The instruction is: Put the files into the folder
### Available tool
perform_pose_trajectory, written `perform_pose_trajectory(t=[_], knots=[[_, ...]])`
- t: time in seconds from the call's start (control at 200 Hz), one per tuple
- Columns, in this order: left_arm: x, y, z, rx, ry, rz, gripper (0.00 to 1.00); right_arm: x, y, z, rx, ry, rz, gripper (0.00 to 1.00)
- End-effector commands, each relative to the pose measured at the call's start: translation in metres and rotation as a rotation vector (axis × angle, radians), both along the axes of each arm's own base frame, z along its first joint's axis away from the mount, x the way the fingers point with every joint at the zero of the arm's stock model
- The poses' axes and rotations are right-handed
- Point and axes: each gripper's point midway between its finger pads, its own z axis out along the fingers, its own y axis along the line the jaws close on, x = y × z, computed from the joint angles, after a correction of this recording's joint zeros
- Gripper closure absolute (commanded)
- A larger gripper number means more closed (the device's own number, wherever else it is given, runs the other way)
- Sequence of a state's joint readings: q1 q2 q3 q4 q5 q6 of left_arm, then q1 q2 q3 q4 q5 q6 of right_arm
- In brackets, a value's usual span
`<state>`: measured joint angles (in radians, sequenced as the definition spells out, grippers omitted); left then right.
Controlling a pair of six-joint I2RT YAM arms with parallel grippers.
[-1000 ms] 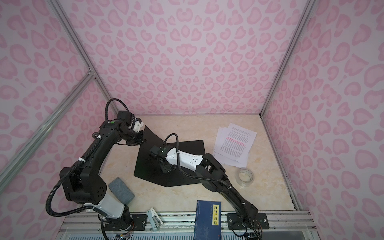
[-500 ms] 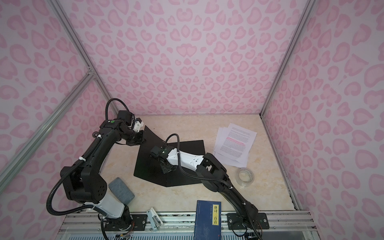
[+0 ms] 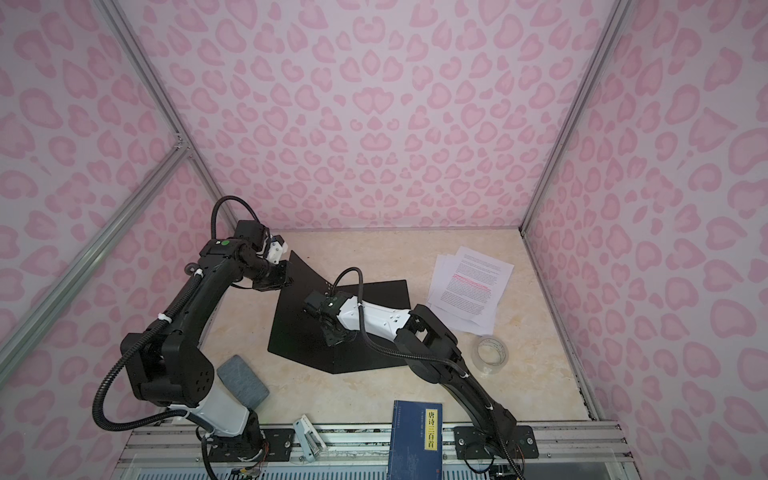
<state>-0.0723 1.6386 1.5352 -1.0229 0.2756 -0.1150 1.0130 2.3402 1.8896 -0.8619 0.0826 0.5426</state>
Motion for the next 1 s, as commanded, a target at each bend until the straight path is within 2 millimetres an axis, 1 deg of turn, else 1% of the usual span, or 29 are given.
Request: perform_pose_trajectory(t=[0.0, 0.33, 0.505, 0.71, 0.845, 1.0], knots=[[-0.011, 0.006, -0.002, 0.044, 0.033, -0.021, 0.97, -0.004, -0.032, -0.028, -0.146, 0.028, -0.016, 0.89], [-0.012, 0.014, -0.007, 0.100, 0.040, -0.047, 0.97, 0.000, -0.044, -0.025, -0.203, -0.005, -0.029, 0.89], [-0.014, 0.016, -0.012, 0.120, 0.051, -0.067, 0.97, 0.002, -0.044, -0.022, -0.198, -0.014, -0.035, 0.89], [-0.018, 0.019, -0.017, 0.142, 0.070, -0.089, 0.97, 0.006, -0.049, -0.018, -0.206, -0.025, -0.043, 0.89], [-0.020, 0.020, -0.018, 0.154, 0.074, -0.097, 0.97, 0.008, -0.053, -0.017, -0.213, -0.025, -0.045, 0.89], [-0.020, 0.022, -0.018, 0.163, 0.075, -0.105, 0.97, 0.009, -0.053, -0.014, -0.204, -0.031, -0.047, 0.90]])
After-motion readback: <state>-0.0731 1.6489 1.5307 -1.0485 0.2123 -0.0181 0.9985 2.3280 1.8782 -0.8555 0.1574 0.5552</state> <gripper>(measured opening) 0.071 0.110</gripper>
